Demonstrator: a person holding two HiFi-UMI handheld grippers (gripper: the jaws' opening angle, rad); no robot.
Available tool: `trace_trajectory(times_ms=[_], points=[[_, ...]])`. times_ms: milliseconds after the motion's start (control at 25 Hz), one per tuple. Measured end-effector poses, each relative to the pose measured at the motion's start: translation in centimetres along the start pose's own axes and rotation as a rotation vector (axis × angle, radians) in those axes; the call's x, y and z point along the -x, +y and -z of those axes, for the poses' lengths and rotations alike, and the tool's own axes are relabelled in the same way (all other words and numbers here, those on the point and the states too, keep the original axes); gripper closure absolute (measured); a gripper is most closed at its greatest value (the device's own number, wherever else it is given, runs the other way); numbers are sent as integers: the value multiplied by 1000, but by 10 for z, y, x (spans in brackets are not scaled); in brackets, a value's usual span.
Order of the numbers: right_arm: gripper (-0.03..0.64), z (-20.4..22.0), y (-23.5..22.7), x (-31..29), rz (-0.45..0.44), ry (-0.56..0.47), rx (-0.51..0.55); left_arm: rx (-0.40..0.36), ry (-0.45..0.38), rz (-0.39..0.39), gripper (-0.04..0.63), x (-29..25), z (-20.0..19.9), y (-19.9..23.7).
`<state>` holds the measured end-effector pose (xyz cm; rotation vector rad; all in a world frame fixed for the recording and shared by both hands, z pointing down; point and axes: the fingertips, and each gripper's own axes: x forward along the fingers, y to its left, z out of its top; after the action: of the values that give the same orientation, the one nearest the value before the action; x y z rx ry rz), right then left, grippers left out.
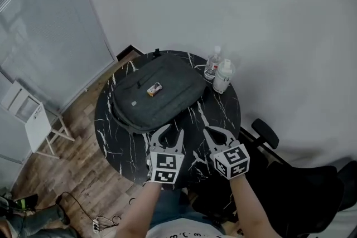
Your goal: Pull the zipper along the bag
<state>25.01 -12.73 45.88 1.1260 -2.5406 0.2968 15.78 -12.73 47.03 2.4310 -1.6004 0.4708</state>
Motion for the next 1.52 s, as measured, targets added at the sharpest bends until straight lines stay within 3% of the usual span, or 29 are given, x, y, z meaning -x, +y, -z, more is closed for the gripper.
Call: trace_trajectory(times_ms=[320, 600, 720, 800, 1000, 1160, 1360, 1400, 1440, 1480, 1520], points=[[565, 21, -40, -43, 30, 88, -60, -114, 177, -74, 465, -98, 41, 4], [565, 30, -71, -53, 71, 120, -104, -147, 331, -164, 475, -140, 73, 18], [565, 33, -81, -55, 83, 128, -113, -199, 362, -221, 525, -142, 80, 27], [565, 34, -84, -57, 87, 129, -120, -214, 377, -218, 555, -143, 81, 29], [565, 35, -87, -71, 57, 144, -92, -143, 368, -136, 577, -131, 73, 21], [565, 40, -81, -90, 1, 185, -51, -12, 360, -102, 578, -117, 73, 24], [565, 47, -77, -117, -42, 228, -90, 98, 340, -70, 578, -97, 77, 30], [555, 46, -76, -123, -52, 224, -91, 117, 336, -68, 578, -91, 79, 33], [410, 43, -74, -129, -66, 219, -95, 132, 333, -67, 578, -85, 83, 35], [373, 39, -71, -135, -79, 212, -95, 142, 329, -65, 578, -80, 86, 37], [390, 33, -68, -141, -89, 205, -82, 148, 323, -64, 578, -75, 88, 39]])
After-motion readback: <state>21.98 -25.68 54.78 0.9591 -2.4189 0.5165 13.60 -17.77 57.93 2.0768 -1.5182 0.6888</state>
